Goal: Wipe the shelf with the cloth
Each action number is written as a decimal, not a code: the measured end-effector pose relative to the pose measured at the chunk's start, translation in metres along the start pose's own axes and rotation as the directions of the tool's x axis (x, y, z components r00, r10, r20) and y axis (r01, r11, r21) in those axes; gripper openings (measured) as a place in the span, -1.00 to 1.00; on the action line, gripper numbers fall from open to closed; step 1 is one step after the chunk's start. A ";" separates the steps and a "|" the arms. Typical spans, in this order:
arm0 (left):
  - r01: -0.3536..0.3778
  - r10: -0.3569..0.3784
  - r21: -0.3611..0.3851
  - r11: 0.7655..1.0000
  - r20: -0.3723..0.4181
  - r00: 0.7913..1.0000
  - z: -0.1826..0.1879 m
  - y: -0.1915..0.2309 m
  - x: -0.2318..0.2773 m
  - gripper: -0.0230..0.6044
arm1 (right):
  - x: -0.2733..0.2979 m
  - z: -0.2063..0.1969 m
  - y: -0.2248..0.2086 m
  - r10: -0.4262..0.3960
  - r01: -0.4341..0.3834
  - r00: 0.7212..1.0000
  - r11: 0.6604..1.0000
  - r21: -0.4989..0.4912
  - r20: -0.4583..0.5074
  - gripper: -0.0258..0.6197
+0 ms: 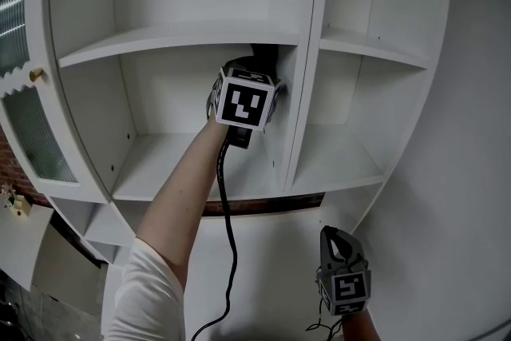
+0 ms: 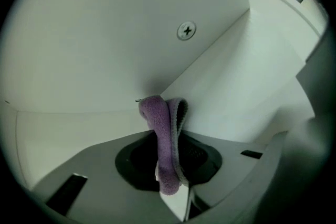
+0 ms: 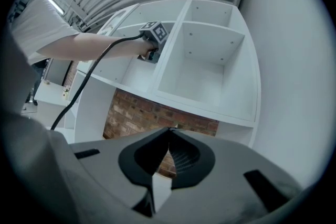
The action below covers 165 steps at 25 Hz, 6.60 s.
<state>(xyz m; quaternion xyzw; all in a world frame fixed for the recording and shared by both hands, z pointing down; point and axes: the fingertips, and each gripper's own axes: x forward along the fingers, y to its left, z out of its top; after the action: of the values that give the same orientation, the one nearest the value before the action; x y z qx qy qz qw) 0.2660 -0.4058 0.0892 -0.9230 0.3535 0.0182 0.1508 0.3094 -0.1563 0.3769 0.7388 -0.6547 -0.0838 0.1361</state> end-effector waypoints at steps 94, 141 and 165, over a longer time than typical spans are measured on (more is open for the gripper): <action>0.110 -0.110 0.088 0.990 -0.001 0.994 -0.076 -0.008 -0.085 -0.64 | 0.015 0.075 0.060 0.042 -0.060 0.990 0.990 0.127 0.137 -0.91; 0.317 -0.342 -0.180 0.931 -0.129 0.931 -0.118 -0.103 -0.141 -0.64 | -0.019 0.058 0.074 0.045 -0.057 0.994 0.992 0.113 0.100 -0.91; 0.160 -0.159 -0.022 0.987 0.043 0.986 -0.195 -0.054 -0.365 -0.64 | -0.035 0.057 0.158 0.153 -0.174 0.974 0.977 0.120 0.170 -0.91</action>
<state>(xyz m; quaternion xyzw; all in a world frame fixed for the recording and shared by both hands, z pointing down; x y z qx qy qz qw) 0.0138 -0.1888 0.3408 -0.9496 0.2749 0.0296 0.1475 0.1385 -0.1436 0.3703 0.6806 -0.7264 -0.0872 0.0396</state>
